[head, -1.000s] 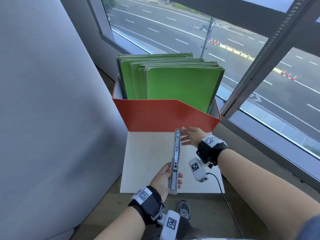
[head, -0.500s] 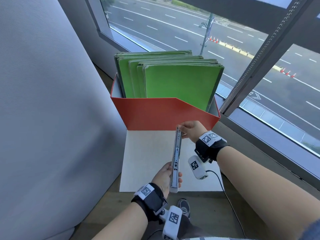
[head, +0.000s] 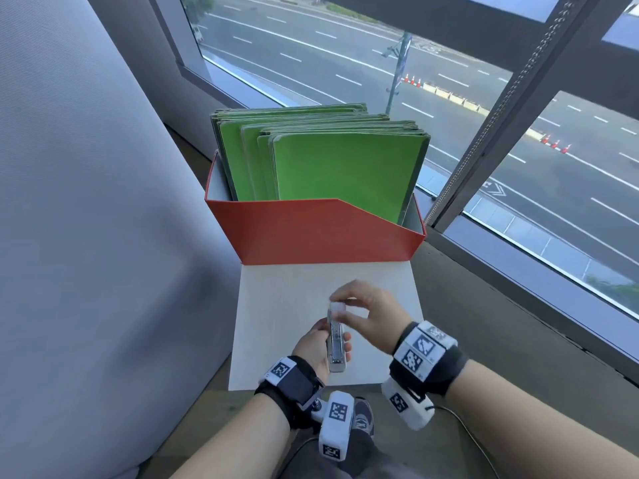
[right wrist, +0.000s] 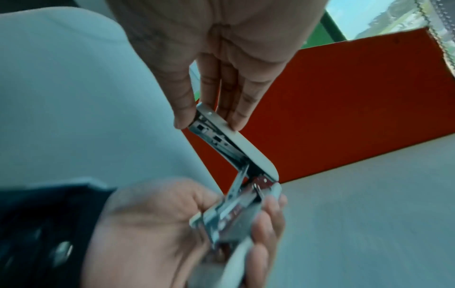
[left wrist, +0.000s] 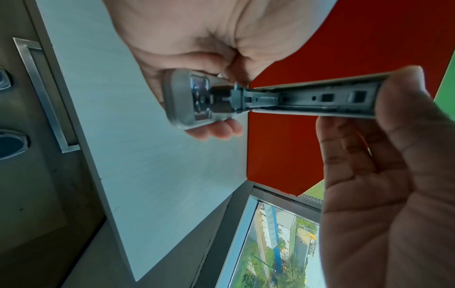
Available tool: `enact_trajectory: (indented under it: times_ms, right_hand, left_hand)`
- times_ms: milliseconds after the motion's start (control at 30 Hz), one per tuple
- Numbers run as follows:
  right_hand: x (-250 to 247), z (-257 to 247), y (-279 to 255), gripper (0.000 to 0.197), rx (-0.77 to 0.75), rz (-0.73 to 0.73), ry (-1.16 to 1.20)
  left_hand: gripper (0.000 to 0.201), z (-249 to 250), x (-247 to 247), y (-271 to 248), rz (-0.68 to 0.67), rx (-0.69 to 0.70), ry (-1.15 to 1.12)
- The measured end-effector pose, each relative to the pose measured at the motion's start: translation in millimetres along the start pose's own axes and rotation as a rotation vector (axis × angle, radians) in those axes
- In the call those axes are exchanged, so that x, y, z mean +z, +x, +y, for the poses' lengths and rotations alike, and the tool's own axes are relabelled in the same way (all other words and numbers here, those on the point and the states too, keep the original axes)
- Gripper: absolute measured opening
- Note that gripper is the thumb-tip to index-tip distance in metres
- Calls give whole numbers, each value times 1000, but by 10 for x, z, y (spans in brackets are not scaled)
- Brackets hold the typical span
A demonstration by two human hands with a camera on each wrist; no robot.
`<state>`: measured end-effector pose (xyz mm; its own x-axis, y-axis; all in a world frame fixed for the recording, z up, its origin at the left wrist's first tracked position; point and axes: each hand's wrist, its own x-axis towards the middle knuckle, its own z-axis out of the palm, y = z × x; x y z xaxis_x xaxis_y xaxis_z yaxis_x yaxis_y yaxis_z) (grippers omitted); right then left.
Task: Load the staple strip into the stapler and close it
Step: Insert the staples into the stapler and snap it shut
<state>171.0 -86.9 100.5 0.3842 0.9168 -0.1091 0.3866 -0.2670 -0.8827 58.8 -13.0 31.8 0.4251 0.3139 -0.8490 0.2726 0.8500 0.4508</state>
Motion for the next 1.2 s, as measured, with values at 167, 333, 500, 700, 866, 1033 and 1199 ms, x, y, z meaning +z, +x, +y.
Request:
enact_trajectory:
  times_ms: [167, 333, 500, 700, 866, 1033, 1199]
  right_hand:
    - [201, 116, -181, 22, -114, -9, -156]
    - [322, 245, -283, 24, -108, -11, -179]
    - [322, 294, -319, 17, 321, 137, 221]
    - [441, 464, -301, 19, 587, -10, 738]
    - [465, 488, -302, 10, 547, -5, 721]
    - [497, 504, -298, 13, 572, 16, 692]
    - [462, 561, -263, 29, 565, 55, 546]
  left_hand:
    - [29, 87, -30, 3, -63, 28, -103]
    - [43, 167, -63, -36, -180, 33, -33]
    - [50, 105, -61, -50, -181, 152, 41]
    - [29, 112, -38, -67, -236, 172, 9]
    - [29, 95, -71, -47, -235, 168, 27]
    - [18, 75, -67, -3, -187, 181, 116]
    - [19, 132, -21, 45, -145, 282, 440]
